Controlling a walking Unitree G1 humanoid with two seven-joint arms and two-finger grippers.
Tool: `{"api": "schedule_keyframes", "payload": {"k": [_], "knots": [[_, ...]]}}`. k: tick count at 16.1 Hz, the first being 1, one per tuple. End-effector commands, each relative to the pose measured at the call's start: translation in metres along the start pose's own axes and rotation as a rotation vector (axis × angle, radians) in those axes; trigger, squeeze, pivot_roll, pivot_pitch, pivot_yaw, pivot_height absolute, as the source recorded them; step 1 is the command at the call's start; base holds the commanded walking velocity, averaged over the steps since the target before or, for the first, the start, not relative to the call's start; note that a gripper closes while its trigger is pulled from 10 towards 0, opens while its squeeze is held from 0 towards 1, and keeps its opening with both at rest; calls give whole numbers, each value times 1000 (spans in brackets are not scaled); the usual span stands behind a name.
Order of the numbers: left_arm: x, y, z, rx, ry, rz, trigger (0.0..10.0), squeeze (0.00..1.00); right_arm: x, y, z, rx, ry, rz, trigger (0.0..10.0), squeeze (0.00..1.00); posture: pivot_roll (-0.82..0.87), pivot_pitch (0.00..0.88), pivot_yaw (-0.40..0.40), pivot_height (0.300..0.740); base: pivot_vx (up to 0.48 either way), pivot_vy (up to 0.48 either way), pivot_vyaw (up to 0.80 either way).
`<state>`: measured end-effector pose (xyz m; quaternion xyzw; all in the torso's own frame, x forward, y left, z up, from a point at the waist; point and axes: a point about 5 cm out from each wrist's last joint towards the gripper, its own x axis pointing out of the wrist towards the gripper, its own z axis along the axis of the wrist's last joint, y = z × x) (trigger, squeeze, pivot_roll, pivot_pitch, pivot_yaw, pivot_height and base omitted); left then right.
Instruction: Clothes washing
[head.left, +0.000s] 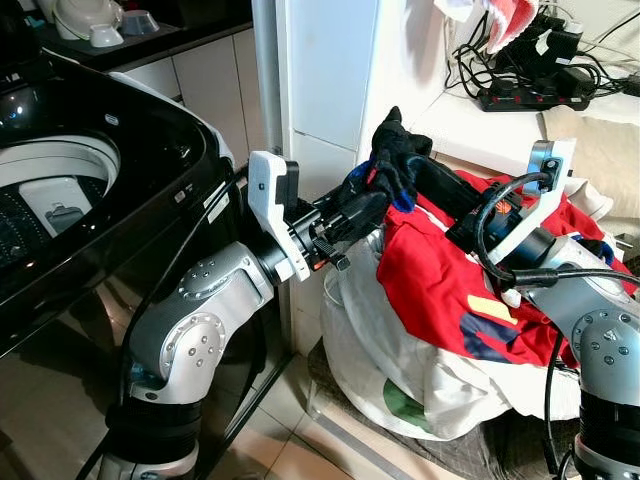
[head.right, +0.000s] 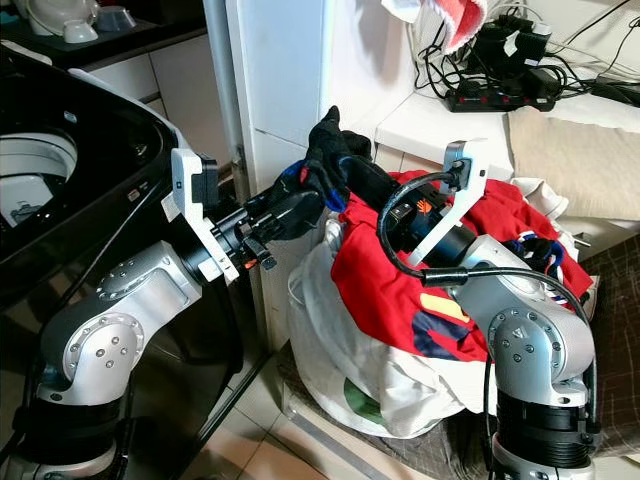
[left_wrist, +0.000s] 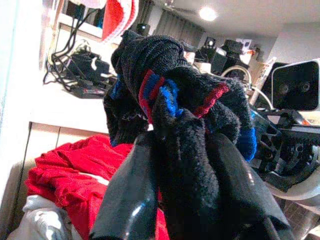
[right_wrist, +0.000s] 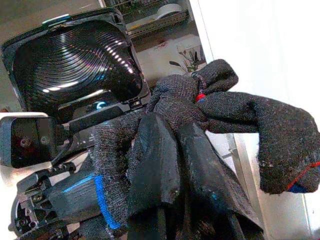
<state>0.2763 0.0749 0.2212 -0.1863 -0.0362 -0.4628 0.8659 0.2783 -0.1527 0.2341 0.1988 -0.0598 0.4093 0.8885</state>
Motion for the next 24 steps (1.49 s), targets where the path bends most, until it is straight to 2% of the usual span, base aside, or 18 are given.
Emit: {"api": "schedule_keyframes", "payload": {"k": [1, 7, 8, 10, 12, 13, 14, 15, 17, 18, 19, 20, 21, 22, 24], "knots": [[-2, 1, 0, -12, -11, 1, 0, 0, 0, 2, 2, -20, -6, 3, 0, 0, -39, 0, 16, 740, 0, 0, 0], [-3, 7, 3, 2, -31, 46, 0, 0, 0, 1, 0, -37, 9, -11, 0, 0, -38, 0, 16, 740, 0, 0, 0], [-4, 16, 12, 33, -74, 112, 0, 0, 1, -1, 0, -45, 5, -33, 10000, 1000, -38, 0, 15, 740, 0, 0, 0], [-6, 26, 24, 73, -117, 173, 0, 0, 2, 0, 1, -33, 6, -12, 10000, 1000, -31, 0, 12, 740, 0, 0, 0], [-12, 42, 47, 155, -172, 275, 0, 0, 4, 5, -1, -81, 46, 7, 10000, 1000, -28, 0, 10, 740, 0, 0, 0], [-18, 54, 62, 227, -195, 349, 0, 0, 5, 9, -3, -113, 75, 24, 10000, 0, -24, 0, 11, 740, 0, 0, 0], [-35, 82, 108, 476, -191, 578, 0, 0, 11, 18, -7, -184, 138, 72, 10000, 0, -20, 0, 11, 740, 0, 0, 0], [-42, 90, 125, 597, -167, 662, 0, 0, 13, 21, -8, -205, 152, 84, 10000, 0, -16, 0, 12, 740, 0, 0, 0], [-53, 106, 147, 781, -67, 798, 0, 0, 22, 23, -8, -238, 167, 68, 10000, 0, -13, 0, 15, 740, 0, 0, 0], [-61, 119, 154, 934, 96, 890, 0, 0, 29, 23, -10, -280, 204, 41, 10000, 0, -14, 0, 17, 740, 0, 0, 0], [-78, 135, 167, 1160, 313, 1026, 10000, 0, 37, 22, -14, -363, 272, -1, 10000, 0, -13, 0, 19, 740, 0, 0, 0], [-84, 141, 168, 1179, 381, 1043, 10000, 0, 39, 23, -16, -397, 300, 1, 10000, 0, -15, 0, 21, 740, 0, 0, 0], [-96, 155, 164, 1112, 515, 1052, 10000, 1000, 42, 30, -20, -453, 350, 44, 10000, 0, -19, 0, 26, 740, 0, 0, 0], [-102, 160, 161, 1102, 571, 1060, 10000, 1000, 43, 33, -22, -463, 359, 62, 10000, 0, -24, 0, 32, 740, 0, 0, 0], [-110, 166, 163, 1122, 619, 1101, 10000, 1000, 44, 38, -23, -464, 364, 83, 10000, 0, -24, 0, 32, 740, 0, 0, 0]]}}
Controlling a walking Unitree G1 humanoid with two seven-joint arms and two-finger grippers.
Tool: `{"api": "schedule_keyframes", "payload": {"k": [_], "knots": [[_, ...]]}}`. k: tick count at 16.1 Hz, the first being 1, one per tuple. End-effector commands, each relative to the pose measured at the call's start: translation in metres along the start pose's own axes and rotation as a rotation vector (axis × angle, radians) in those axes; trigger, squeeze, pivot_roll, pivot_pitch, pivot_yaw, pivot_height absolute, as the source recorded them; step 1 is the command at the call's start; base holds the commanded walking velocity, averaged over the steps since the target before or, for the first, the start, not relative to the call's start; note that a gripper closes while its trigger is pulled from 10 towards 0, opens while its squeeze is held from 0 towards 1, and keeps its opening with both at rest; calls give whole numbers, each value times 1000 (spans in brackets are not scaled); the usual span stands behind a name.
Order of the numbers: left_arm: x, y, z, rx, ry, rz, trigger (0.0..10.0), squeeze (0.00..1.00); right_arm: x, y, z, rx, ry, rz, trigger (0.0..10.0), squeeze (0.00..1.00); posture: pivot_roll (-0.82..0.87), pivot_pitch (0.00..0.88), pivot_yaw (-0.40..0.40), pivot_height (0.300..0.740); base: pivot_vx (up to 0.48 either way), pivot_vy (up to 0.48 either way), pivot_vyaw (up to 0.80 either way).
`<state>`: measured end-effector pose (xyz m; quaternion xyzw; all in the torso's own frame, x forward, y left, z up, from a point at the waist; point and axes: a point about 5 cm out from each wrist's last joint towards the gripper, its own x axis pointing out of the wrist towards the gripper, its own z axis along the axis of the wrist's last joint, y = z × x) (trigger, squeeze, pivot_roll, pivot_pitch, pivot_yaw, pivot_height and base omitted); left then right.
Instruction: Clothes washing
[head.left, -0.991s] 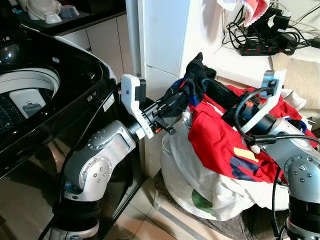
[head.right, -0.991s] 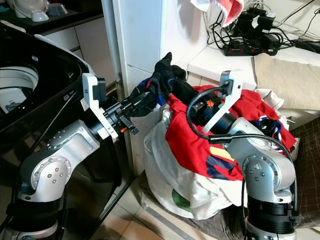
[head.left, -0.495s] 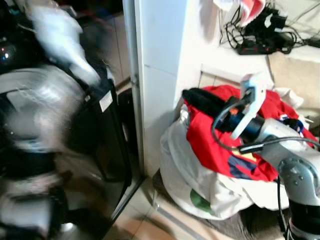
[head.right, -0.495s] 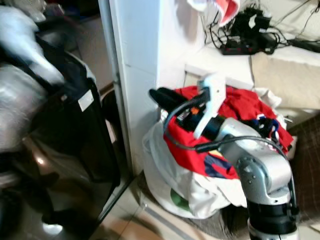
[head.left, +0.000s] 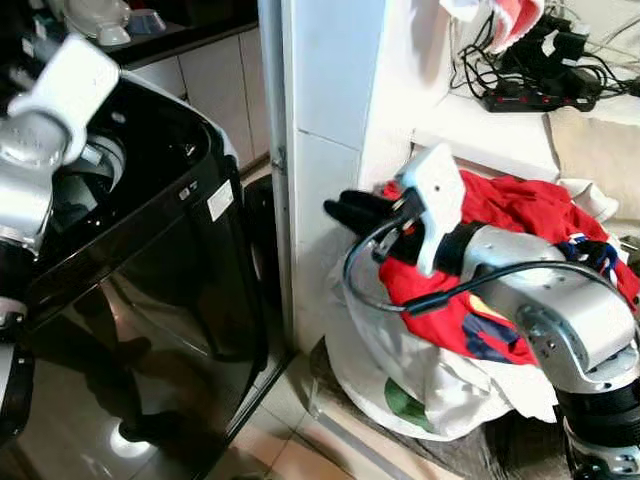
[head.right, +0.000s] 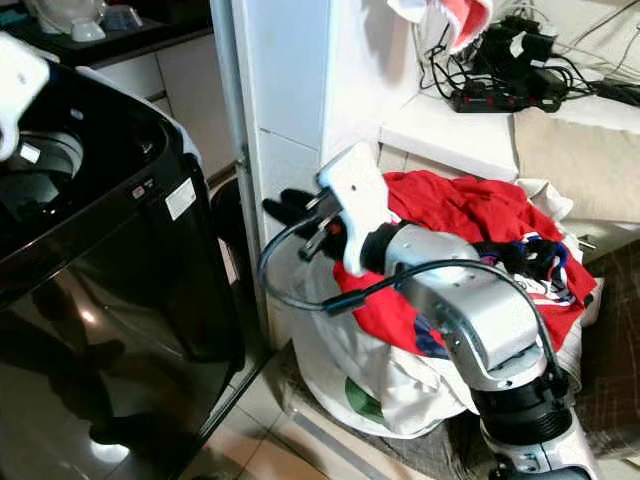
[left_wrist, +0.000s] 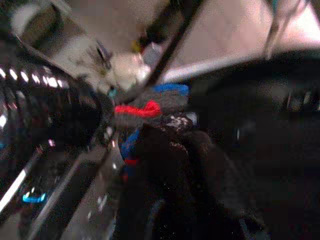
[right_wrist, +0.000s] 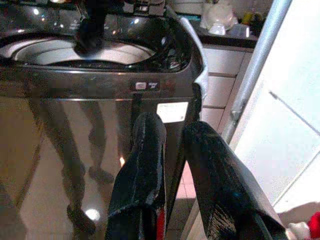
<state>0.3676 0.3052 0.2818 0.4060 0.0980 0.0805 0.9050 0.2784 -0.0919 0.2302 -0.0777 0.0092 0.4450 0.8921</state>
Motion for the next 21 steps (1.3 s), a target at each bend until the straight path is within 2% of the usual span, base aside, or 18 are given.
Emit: {"api": "schedule_keyframes", "payload": {"k": [1, 3, 5, 9, 10, 11, 12, 14, 16, 17, 19, 20, 21], "knots": [[0, 15, 1, 35, 22, 27, 10000, 1000, 2, 5, 7, -42, 3, 29, 10000, 0, -26, 0, 34, 740, 0, 0, 0], [0, 16, -16, 38, 94, -6, 10000, 1000, 2, 8, 6, -50, 13, 41, 10000, 0, -26, 0, 31, 740, 0, 0, 0], [0, 15, -21, 35, 111, -18, 10000, 1000, 3, 8, 4, -52, 22, 41, 10000, 0, -24, 0, 28, 740, 0, 0, 0], [2, 11, -29, -27, 141, -63, 10000, 1000, 2, 7, 1, -46, 47, 44, 10000, 0, -23, 0, 24, 740, 0, 0, 0], [3, 9, -33, -127, 156, -81, 10000, 1000, 2, 7, -2, -36, 64, 43, 10000, 0, -24, 0, 25, 740, 0, 0, 0], [2, 7, -35, -179, 163, -90, 10000, 1000, 2, 7, -4, -31, 74, 40, 10000, 0, -24, 0, 25, 740, 0, 0, 0], [2, 3, -38, -306, 161, -107, 10000, 1000, 2, 6, -8, -20, 90, 32, 10000, 0, -24, 0, 23, 740, 0, 0, 0], [0, -1, -43, -390, 165, -117, 10000, 1000, 2, 6, -10, -7, 100, 19, 10000, 0, -24, 0, 23, 740, 0, 0, 0], [-4, -9, -56, -507, 192, -133, 10000, 1000, 2, 2, -13, 14, 120, -10, 10000, 0, -18, 0, 14, 740, 0, 0, 0], [-6, -9, -60, -573, 184, -112, 10000, 1000, 3, -1, -15, 23, 127, -31, 10000, 0, -7, 0, 4, 740, 0, 0, 0], [-9, -4, -61, -626, 161, -66, 10000, 1000, 4, -3, -15, 28, 129, -46, 10000, 0, 3, 0, -5, 740, 0, 0, 0], [-17, 8, -45, -644, 19, -9, 10000, 388, 4, -5, -13, 29, 114, -67, 10000, 0, 5, 0, -5, 740, 0, 0, 0], [-19, 11, -39, -635, -29, 0, 10000, 388, 4, -6, -12, 30, 109, -74, 10000, 0, 5, 0, -5, 740, 0, 0, 0]]}}
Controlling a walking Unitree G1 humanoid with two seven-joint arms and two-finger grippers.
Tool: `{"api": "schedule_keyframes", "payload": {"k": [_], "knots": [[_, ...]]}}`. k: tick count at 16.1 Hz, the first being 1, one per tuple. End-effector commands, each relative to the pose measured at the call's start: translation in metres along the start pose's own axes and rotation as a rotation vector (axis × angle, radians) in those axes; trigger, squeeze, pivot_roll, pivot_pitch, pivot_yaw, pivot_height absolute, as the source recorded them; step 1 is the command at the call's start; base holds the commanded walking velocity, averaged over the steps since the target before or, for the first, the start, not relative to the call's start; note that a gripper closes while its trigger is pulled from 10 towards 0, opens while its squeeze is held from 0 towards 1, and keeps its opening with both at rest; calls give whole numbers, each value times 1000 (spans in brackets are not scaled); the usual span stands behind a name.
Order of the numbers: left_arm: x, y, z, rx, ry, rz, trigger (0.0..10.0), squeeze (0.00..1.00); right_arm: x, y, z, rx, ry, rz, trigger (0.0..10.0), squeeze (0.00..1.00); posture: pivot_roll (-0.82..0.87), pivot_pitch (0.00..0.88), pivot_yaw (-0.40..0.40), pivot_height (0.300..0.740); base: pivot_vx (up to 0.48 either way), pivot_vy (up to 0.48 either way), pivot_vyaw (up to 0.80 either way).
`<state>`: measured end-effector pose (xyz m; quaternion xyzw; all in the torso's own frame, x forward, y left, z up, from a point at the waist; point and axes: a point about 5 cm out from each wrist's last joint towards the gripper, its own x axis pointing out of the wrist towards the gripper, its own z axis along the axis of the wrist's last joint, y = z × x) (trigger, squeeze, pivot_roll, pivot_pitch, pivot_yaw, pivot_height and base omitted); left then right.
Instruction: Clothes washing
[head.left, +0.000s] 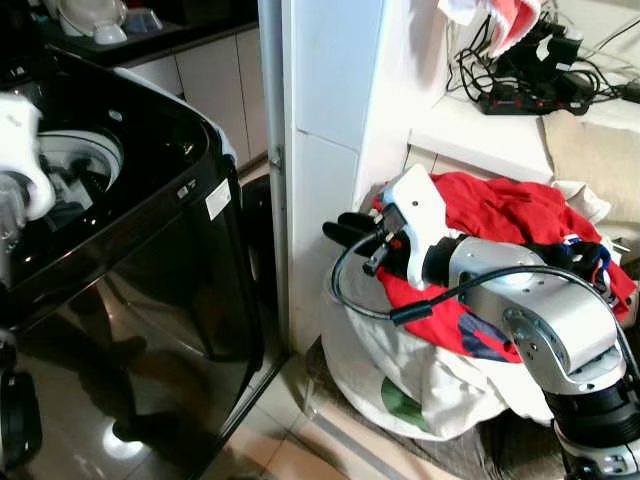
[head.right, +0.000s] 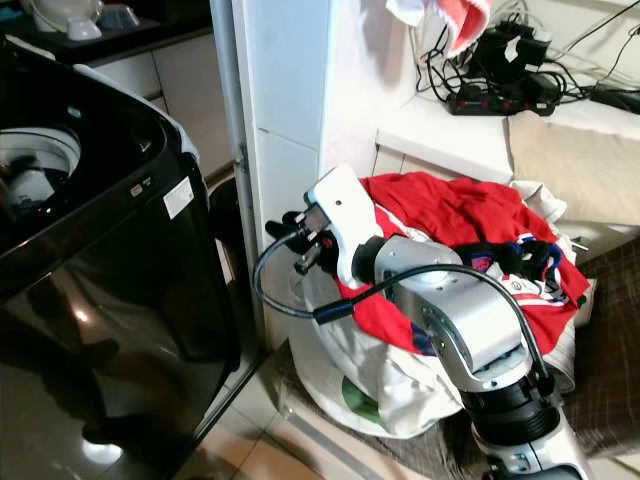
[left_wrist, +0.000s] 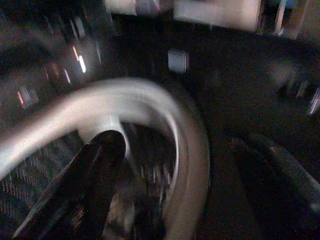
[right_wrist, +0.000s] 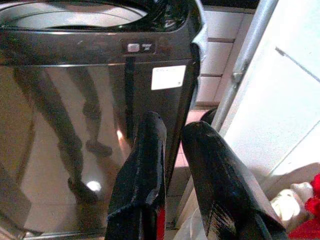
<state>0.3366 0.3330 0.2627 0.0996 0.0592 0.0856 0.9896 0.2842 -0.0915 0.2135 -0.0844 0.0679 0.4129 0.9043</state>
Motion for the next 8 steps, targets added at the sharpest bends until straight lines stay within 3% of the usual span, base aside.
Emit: {"api": "schedule_keyframes", "payload": {"k": [1, 2, 3, 4, 5, 6, 7, 8], "knots": [[-10, -22, 23, -34, -136, -144, 10000, 0, -5, -13, 6, -11, -22, -97, 10000, 0, 4, 0, -3, 740, 0, 0, 0], [-17, -38, 30, -54, -189, -245, 10000, 0, -6, -19, 5, -1, -20, -148, 10000, 0, 4, 0, -4, 740, 0, 0, 0], [-34, -83, 38, -72, -293, -479, 10000, 0, -11, -41, -3, 37, 4, -332, 10000, 0, 3, 0, -6, 740, 0, 0, 0], [-42, -111, 36, -89, -325, -593, 10000, 0, -16, -57, -10, 61, 32, -464, 10000, 0, 1, 0, -6, 740, 0, 0, 0], [-54, -154, 26, -37, -350, -727, 10000, 0, -28, -80, -26, 122, 81, -671, 10000, 0, 1, 0, -6, 740, 0, 0, 0], [-57, -171, 18, -17, -344, -771, 10000, 0, -36, -88, -33, 135, 105, -748, 10000, 349, -16, 0, 3, 740, 0, 0, 0], [-62, -189, 10, -24, -341, -826, 10000, 0, -48, -98, -44, 161, 137, -845, 10000, 1000, -24, 0, 7, 740, 0, 0, 0], [-65, -203, 5, -48, -357, -860, 10000, 0, -63, -106, -54, 196, 167, -945, 10000, 1000, -31, 0, 13, 740, 0, 0, 0]]}}
